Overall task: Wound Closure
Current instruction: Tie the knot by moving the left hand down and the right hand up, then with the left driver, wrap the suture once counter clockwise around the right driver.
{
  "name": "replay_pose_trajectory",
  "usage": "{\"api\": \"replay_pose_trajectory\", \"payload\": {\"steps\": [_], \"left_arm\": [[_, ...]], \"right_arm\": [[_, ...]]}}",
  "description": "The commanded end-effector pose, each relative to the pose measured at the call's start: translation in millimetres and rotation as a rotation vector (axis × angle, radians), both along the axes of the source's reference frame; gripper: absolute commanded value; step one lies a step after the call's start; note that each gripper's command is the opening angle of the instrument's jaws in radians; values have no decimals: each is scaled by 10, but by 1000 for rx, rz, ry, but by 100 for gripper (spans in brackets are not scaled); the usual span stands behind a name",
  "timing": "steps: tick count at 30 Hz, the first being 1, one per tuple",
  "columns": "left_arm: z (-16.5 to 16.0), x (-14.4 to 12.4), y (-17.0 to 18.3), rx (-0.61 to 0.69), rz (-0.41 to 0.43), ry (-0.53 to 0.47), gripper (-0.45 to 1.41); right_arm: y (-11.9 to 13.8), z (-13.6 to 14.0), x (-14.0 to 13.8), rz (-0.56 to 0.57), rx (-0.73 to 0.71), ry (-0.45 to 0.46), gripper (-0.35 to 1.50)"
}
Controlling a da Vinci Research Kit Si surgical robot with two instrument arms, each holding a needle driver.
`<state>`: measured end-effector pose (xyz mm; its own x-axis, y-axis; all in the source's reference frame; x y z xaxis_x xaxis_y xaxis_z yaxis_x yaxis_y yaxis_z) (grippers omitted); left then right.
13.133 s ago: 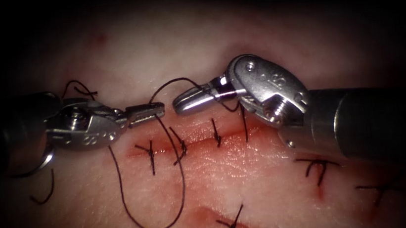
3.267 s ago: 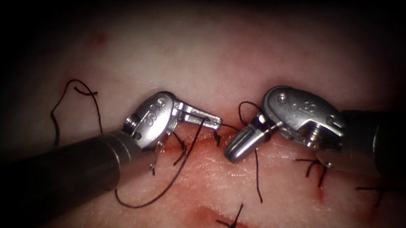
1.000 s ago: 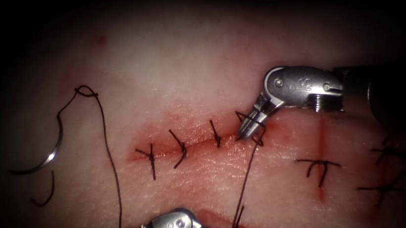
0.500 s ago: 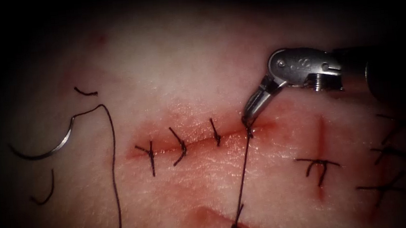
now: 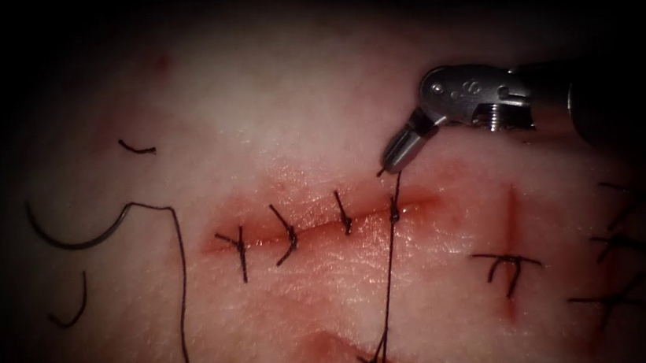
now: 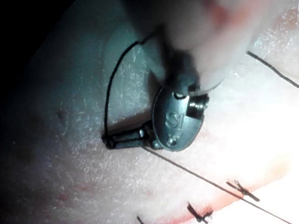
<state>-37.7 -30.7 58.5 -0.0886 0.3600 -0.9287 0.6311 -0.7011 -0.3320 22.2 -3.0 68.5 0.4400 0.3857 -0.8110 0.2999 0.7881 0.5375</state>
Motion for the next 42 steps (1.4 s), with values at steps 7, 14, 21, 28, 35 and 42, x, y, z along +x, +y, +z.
{"api": "replay_pose_trajectory", "payload": {"steps": [7,14,21,28,35,42], "left_arm": [[8,-14,-8,2,16,-6,-45],[6,-17,-3,6,28,-11,-45],[-20,-9,39,-53,-31,21,-45],[-74,5,133,-153,-149,19,-45],[-116,23,241,-274,-262,32,-45],[-122,35,312,-316,-355,50,-45]], "right_arm": [[22,12,7,91,-124,-54,-35],[18,8,4,108,-159,-72,-35],[8,-11,6,260,-124,-42,69],[13,-48,-9,446,-39,-38,124],[27,-87,-33,587,-71,-21,135],[8,-125,-48,677,-128,-11,133]]}}
